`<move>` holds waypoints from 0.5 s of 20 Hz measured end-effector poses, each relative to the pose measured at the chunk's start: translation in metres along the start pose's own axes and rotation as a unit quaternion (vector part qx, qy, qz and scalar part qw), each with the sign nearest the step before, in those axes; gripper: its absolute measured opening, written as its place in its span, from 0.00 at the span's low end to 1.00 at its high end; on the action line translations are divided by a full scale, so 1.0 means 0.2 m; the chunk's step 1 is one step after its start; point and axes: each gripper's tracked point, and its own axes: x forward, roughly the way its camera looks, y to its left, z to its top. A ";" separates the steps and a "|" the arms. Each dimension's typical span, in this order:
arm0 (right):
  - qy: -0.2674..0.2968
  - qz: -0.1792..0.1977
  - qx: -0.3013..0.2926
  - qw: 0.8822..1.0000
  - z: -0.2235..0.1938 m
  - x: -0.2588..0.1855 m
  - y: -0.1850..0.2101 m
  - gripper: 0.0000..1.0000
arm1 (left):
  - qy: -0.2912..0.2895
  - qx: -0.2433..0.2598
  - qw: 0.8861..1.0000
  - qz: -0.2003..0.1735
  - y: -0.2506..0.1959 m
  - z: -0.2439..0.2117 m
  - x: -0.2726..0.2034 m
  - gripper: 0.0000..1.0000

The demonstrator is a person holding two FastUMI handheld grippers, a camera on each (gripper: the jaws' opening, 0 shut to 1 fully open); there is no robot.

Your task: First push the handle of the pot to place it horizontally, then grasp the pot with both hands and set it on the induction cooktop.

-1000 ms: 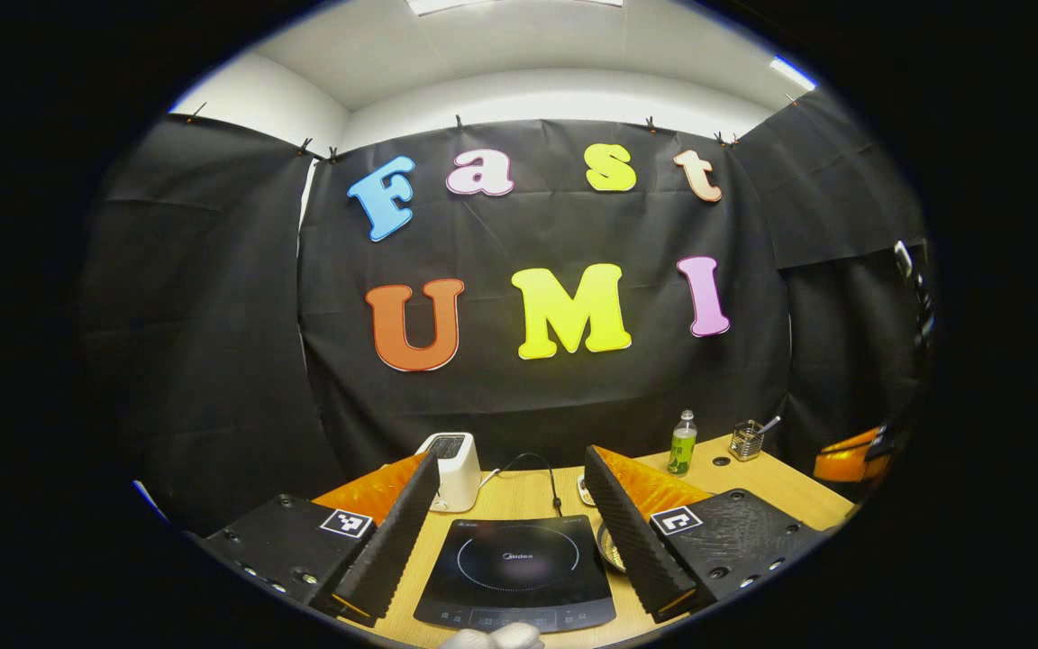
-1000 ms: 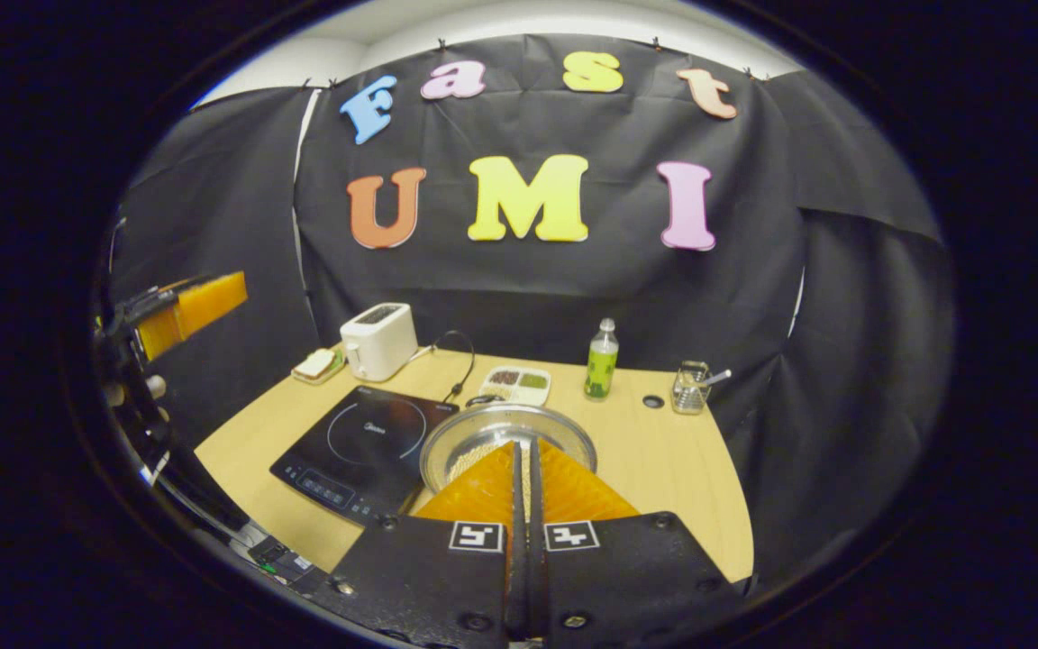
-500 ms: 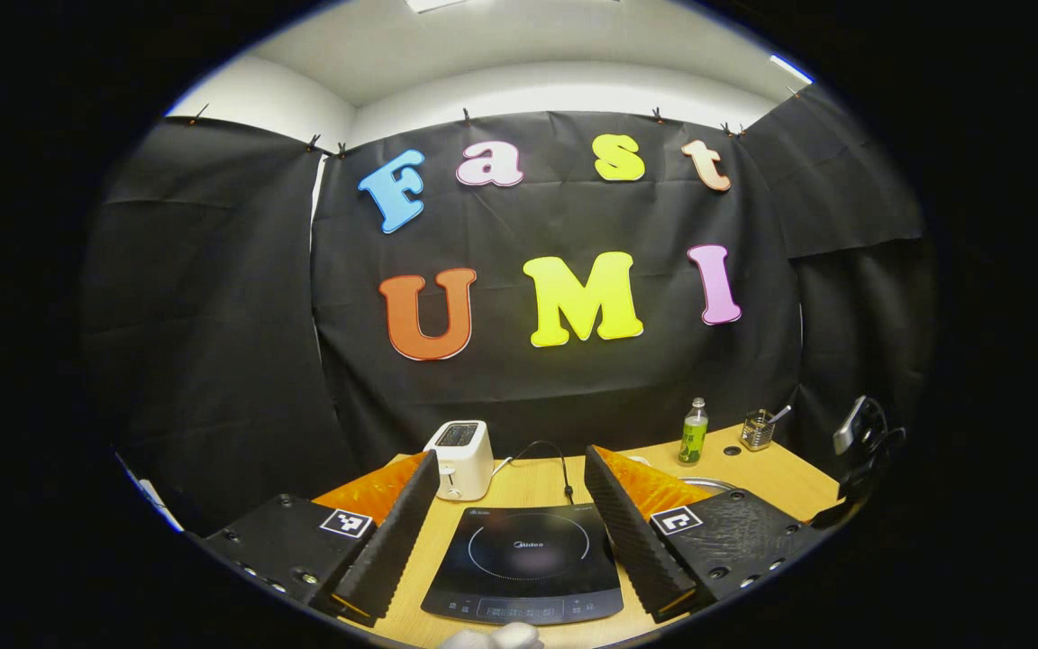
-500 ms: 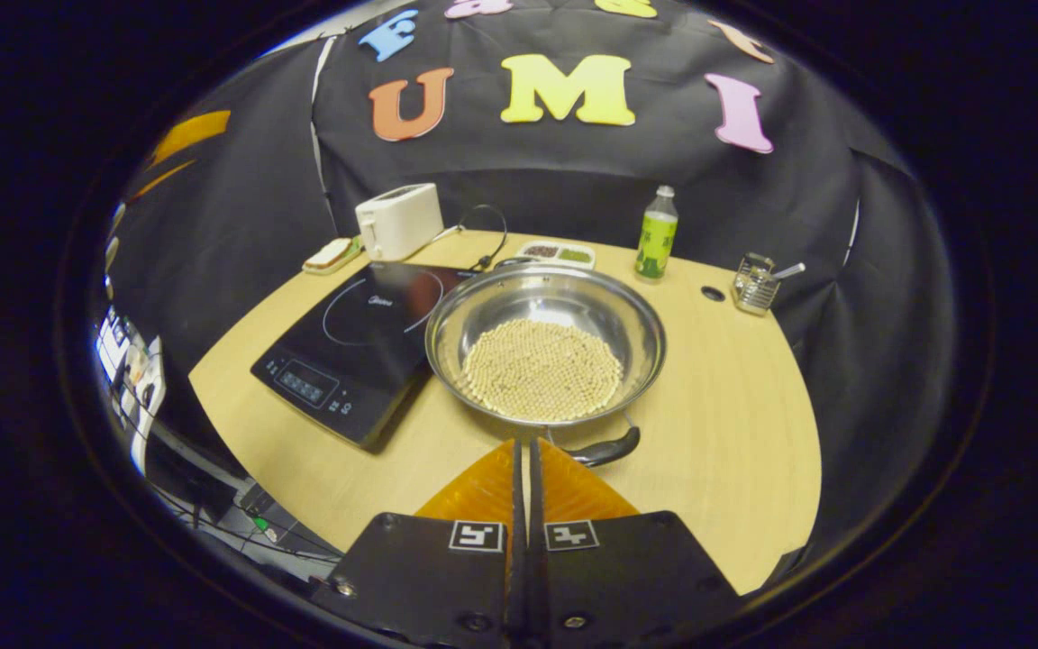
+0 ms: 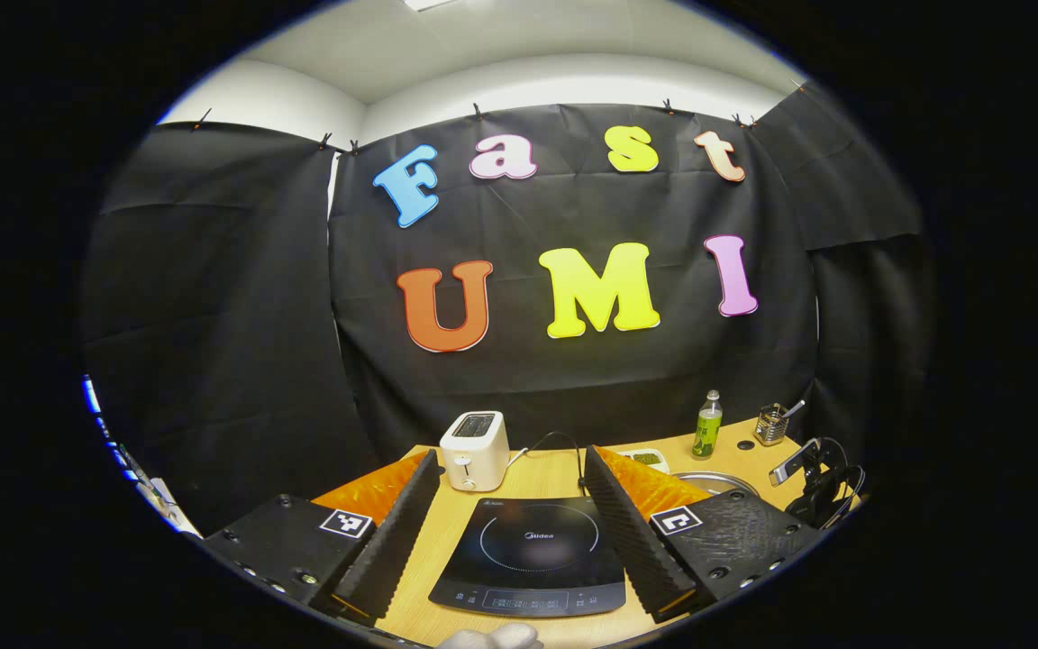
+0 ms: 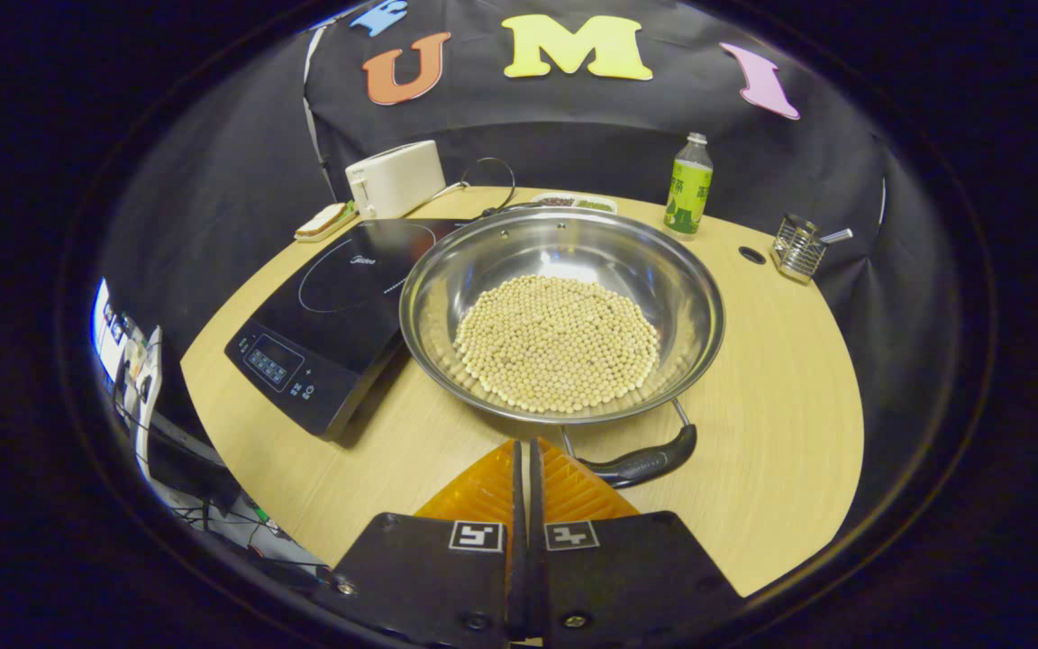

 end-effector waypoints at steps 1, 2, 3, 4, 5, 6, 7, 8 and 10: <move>0.002 0.004 0.000 1.000 0.00 0.00 -0.01 0.04 | 0.002 0.001 1.000 0.004 0.01 0.00 0.00 0.96; 0.003 0.006 0.001 1.000 0.00 0.00 -0.01 0.01 | 0.004 0.000 1.000 0.007 0.01 -0.01 0.01 0.96; 0.004 0.004 -0.003 1.000 0.00 0.01 -0.02 0.01 | 0.005 -0.002 1.000 0.010 0.01 -0.01 0.01 0.96; 0.004 0.003 -0.009 1.000 0.00 0.01 -0.03 0.01 | 0.006 -0.003 1.000 0.011 0.01 -0.02 0.02 0.96; 0.004 0.000 -0.014 1.000 0.00 0.01 -0.05 0.01 | 0.007 -0.005 1.000 0.012 0.01 -0.02 0.02 0.96; 0.006 -0.001 -0.016 1.000 0.00 0.01 -0.06 0.00 | 0.007 -0.005 1.000 0.013 0.01 -0.02 0.03 0.96; 0.007 -0.001 -0.016 1.000 0.00 0.01 -0.08 0.01 | 0.007 -0.005 1.000 0.013 0.01 -0.02 0.03 0.96; 0.008 -0.002 -0.015 1.000 -0.01 0.00 -0.09 0.01 | 0.007 -0.004 1.000 0.014 0.01 -0.02 0.04 0.96; 0.009 -0.010 -0.015 1.000 0.00 0.00 -0.14 0.01 | 0.008 -0.004 1.000 0.014 0.00 -0.02 0.05 0.96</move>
